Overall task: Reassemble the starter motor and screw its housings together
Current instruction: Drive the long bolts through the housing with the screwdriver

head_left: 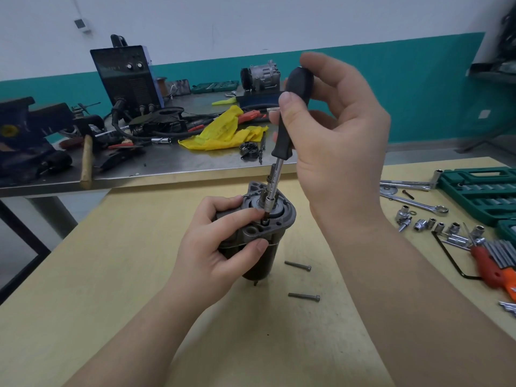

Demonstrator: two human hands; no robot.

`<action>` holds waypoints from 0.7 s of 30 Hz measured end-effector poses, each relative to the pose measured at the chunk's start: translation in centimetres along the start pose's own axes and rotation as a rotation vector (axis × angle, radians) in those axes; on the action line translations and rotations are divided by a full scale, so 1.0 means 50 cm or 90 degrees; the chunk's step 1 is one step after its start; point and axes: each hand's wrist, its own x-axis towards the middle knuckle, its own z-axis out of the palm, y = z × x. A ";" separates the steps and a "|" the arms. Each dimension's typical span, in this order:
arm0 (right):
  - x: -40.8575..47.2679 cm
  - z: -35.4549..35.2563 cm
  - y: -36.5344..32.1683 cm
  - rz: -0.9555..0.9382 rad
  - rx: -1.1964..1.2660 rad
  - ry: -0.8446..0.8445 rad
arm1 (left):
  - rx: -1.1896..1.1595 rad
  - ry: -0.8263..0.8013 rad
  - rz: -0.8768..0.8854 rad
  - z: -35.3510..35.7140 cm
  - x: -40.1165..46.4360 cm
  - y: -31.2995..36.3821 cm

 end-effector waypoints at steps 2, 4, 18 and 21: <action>-0.001 0.001 0.000 -0.021 -0.012 0.010 | 0.003 0.001 0.002 0.000 0.000 -0.001; -0.003 -0.001 0.000 -0.018 0.016 0.010 | 0.008 -0.002 0.001 -0.001 0.000 -0.001; -0.002 0.000 -0.003 0.010 0.049 -0.001 | 0.001 -0.002 -0.005 -0.002 0.000 0.004; -0.003 -0.005 -0.005 0.061 0.101 -0.029 | -0.002 -0.001 0.001 -0.001 0.000 0.002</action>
